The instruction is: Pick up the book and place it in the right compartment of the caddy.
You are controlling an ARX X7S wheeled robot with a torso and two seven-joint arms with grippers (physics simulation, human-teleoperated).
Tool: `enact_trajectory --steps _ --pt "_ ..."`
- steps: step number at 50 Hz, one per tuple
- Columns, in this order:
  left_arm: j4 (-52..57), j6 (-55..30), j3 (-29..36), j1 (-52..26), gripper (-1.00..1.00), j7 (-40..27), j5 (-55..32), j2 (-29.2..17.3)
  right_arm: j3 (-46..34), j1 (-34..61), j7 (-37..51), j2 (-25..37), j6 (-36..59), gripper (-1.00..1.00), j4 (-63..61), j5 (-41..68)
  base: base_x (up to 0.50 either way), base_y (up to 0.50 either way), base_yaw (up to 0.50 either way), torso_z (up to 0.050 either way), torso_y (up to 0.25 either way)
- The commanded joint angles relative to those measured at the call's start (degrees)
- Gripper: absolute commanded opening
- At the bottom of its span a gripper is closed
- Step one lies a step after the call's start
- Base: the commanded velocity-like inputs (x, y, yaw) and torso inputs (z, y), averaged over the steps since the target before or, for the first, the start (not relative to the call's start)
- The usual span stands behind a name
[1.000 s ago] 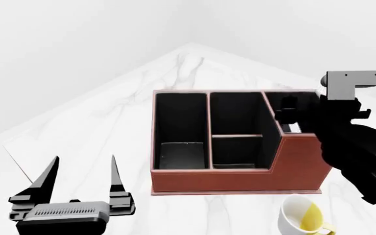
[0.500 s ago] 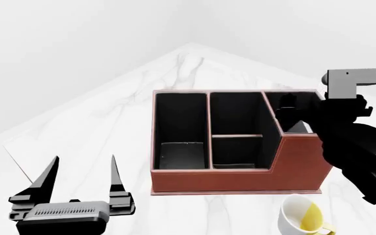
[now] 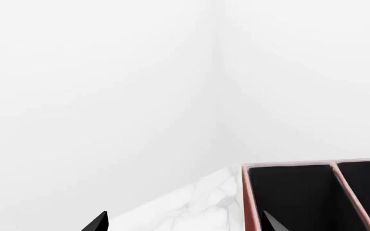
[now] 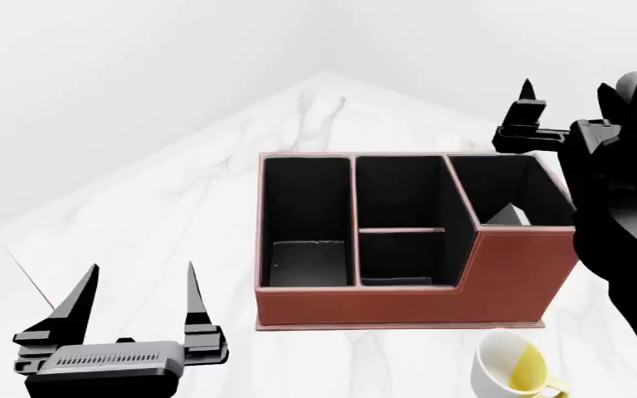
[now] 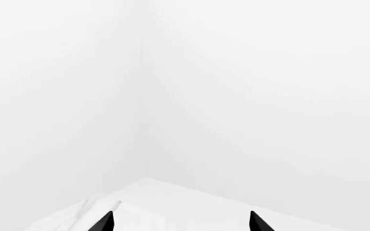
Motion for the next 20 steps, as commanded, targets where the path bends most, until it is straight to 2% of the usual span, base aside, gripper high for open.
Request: enact_trajectory --steps 1,10,20 --pt "0.26 0.12 -0.05 0.14 1.0 -0.18 -0.07 -0.18 4.8 -2.46 3.66 4.23 -4.58 1.0 -10.9 0.43 0.0 0.0 0.0 0.0 0.0" --pt "0.59 0.1 -0.11 0.24 1.0 -0.37 -0.13 -0.34 10.98 -7.57 8.67 11.45 -6.3 1.0 -23.5 3.65 0.0 0.0 0.0 0.0 0.0" --pt "0.89 0.12 -0.23 0.3 1.0 -0.56 -0.23 -0.52 18.21 -15.83 11.75 17.02 -10.2 1.0 -31.86 7.28 0.0 0.0 0.0 0.0 0.0"
